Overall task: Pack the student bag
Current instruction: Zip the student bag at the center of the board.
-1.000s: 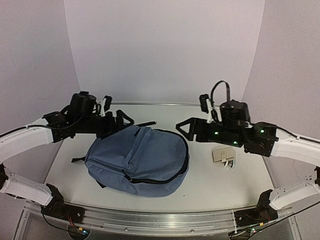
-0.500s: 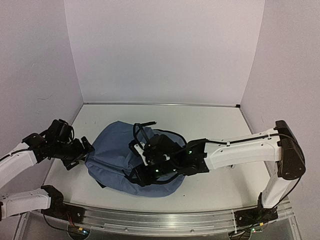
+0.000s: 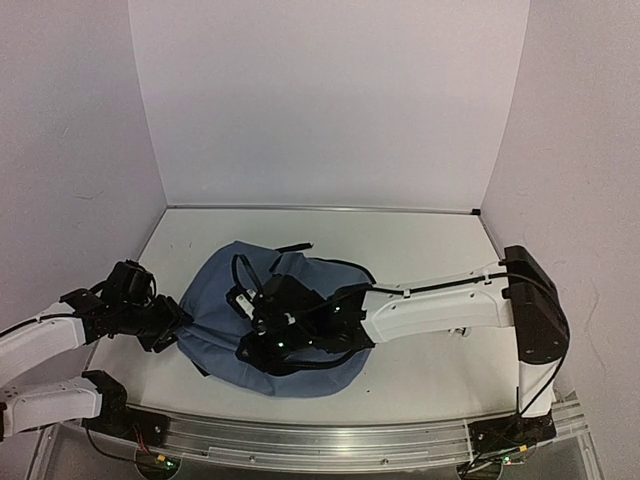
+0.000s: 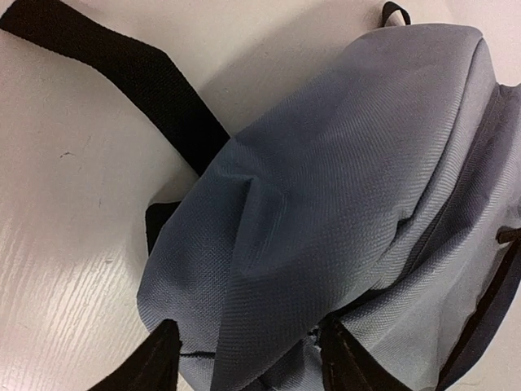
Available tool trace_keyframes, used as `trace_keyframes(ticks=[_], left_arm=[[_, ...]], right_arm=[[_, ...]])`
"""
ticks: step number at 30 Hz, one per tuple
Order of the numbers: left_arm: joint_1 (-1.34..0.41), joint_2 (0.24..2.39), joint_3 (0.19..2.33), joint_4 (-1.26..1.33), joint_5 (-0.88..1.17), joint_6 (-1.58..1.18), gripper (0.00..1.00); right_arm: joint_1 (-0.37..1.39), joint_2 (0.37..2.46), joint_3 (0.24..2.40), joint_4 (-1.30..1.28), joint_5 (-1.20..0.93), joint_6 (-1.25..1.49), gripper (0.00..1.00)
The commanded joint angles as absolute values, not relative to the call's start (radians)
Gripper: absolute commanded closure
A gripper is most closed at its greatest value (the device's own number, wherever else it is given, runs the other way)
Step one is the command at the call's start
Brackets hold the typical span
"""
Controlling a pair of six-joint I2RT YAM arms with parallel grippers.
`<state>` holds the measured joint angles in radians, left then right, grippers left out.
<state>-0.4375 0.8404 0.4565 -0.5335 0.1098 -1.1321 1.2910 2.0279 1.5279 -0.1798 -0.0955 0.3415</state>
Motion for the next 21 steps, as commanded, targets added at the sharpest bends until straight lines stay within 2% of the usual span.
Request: trace_keyframes(ticks=[1, 5, 9, 15, 17, 19, 21], left_arm=[[-0.438, 0.872, 0.440, -0.433, 0.145, -1.144, 0.55], [-0.437, 0.874, 0.445, -0.434, 0.129, -1.139, 0.67], [-0.438, 0.867, 0.445, -0.440, 0.114, -1.140, 0.79], [-0.437, 0.870, 0.460, -0.443, 0.114, -1.131, 0.92], [-0.438, 0.873, 0.468, -0.447, 0.110, -1.124, 0.98], [-0.437, 0.883, 0.478, -0.452, 0.108, -1.117, 1.00], [-0.438, 0.894, 0.490, -0.454, 0.106, -1.107, 1.00]], right_arm=[[1.298, 2.070, 1.580, -0.164, -0.092, 0.335, 0.73], [1.299, 2.067, 1.560, -0.167, -0.031, 0.366, 0.76], [1.300, 2.039, 1.523, -0.174, 0.070, 0.385, 0.72], [1.305, 2.052, 1.514, -0.205, 0.065, 0.370, 0.71], [1.313, 2.058, 1.514, -0.211, 0.057, 0.360, 0.73], [1.321, 2.056, 1.514, -0.212, 0.051, 0.351, 0.78], [1.327, 2.052, 1.514, -0.214, 0.051, 0.348, 0.88]])
